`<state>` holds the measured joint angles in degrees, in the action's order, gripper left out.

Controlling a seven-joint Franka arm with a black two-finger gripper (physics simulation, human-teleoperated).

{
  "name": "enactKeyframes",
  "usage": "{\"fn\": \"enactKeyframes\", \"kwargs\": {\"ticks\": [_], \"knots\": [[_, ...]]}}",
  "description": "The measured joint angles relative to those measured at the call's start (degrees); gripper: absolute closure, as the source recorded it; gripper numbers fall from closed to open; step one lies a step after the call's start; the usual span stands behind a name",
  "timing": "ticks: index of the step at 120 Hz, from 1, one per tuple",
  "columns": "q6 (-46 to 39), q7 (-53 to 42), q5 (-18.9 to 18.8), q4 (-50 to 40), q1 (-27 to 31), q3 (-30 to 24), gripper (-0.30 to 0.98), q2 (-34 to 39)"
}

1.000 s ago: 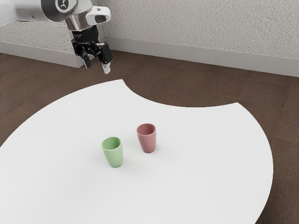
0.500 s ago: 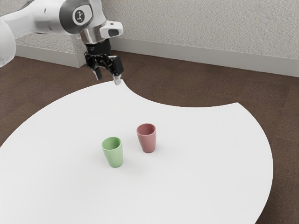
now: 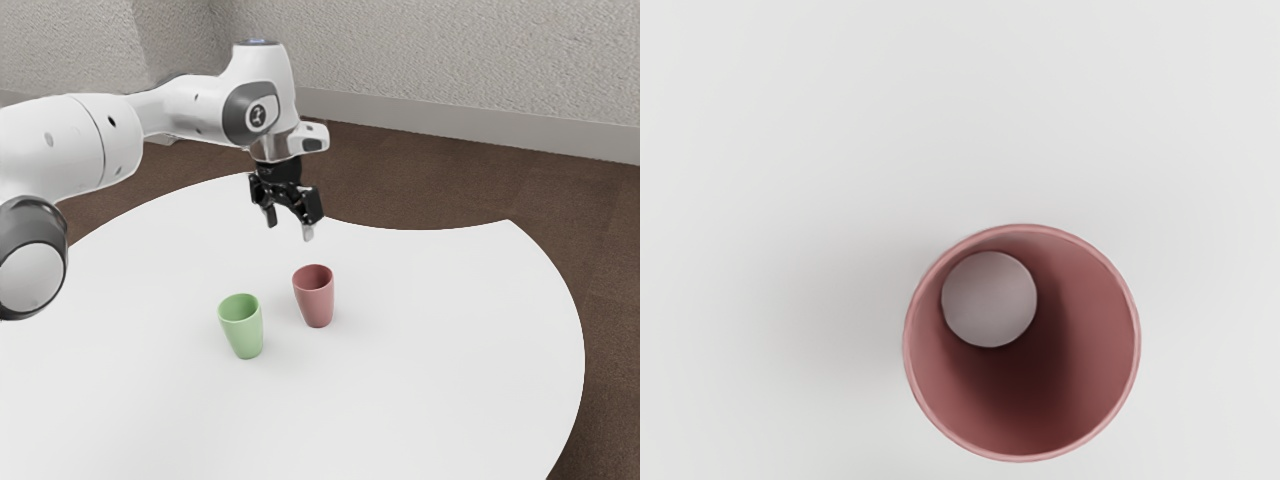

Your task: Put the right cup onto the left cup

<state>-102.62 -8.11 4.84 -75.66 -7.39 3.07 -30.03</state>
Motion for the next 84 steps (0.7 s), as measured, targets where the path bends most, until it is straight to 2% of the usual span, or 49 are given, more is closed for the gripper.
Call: {"fn": "enactKeyframes", "kwargs": {"ticks": [18, 39, 84], "knots": [[-1.8, 0.0, 0.0, -2.5, 0.0, 0.2, 0.00, -0.7], [-4.1, -0.2, -2.4, -3.1, 0.1, 0.3, 0.00, -3.5], [-10.4, -0.5, -1.1, -3.5, 0.1, 0.3, 0.00, -8.1]]}}
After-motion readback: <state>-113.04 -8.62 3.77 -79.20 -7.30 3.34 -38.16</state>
